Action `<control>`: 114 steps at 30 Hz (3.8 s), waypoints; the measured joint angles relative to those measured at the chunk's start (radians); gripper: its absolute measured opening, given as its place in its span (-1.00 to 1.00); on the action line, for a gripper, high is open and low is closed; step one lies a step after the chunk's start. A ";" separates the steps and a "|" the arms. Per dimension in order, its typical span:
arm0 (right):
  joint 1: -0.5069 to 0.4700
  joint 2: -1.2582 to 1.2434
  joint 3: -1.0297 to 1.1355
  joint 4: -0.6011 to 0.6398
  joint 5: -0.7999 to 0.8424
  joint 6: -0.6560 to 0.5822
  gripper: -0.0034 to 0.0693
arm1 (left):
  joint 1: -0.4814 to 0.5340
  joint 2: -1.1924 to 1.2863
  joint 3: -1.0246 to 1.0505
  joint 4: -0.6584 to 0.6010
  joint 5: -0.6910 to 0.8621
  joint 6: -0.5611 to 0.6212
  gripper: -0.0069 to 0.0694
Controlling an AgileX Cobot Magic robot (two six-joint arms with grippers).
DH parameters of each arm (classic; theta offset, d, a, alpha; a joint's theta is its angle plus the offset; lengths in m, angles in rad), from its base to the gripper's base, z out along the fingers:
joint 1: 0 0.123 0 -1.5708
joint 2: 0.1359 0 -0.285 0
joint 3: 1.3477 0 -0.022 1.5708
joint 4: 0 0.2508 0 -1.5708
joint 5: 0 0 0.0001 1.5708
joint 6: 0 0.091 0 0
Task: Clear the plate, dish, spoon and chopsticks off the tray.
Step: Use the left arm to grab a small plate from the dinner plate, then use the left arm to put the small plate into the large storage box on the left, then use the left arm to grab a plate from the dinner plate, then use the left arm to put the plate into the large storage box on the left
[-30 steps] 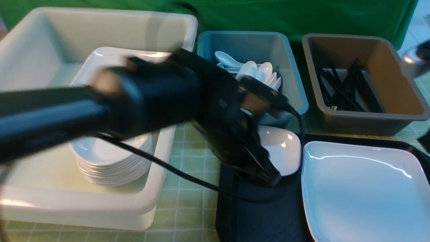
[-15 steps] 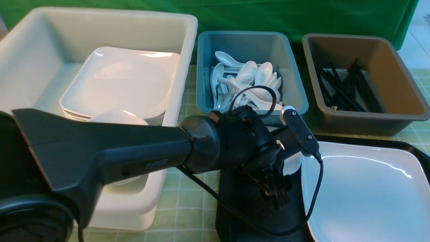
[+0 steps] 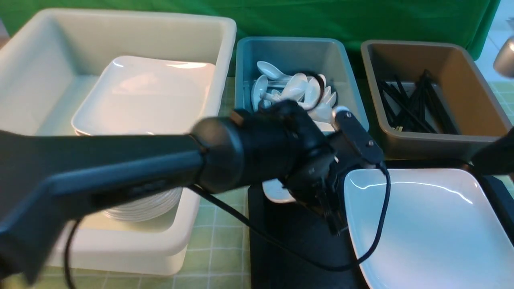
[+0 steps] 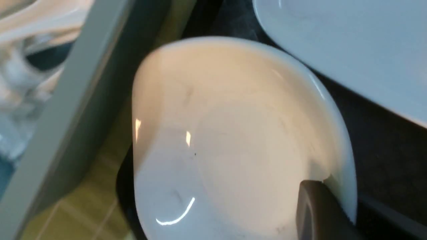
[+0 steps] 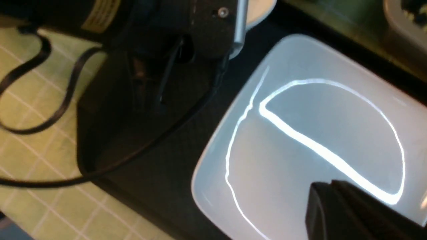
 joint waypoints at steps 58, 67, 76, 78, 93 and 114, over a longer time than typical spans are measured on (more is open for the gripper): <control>-0.206 -0.023 -0.056 -0.054 -0.022 0.028 -0.92 | 0.142 0.031 -0.220 -0.582 0.114 -0.028 -0.56; -0.285 -0.122 0.008 -0.054 -0.034 0.034 -0.92 | 0.139 0.292 -0.331 -0.573 0.021 -0.058 0.44; -0.285 -0.122 0.010 -0.053 -0.036 0.035 -0.92 | 0.139 0.396 -0.343 -0.625 -0.131 -0.042 0.56; -0.285 -0.122 0.010 -0.053 -0.036 0.035 -0.92 | 0.139 0.406 -0.348 -0.641 -0.151 -0.019 0.50; -0.285 -0.122 0.010 -0.049 -0.043 0.032 -0.92 | 0.130 0.383 -0.355 -0.709 -0.099 0.003 -0.58; -0.285 -0.122 -0.074 0.259 0.008 -0.142 -0.92 | 0.128 -0.155 -0.351 -0.378 0.162 0.067 -0.82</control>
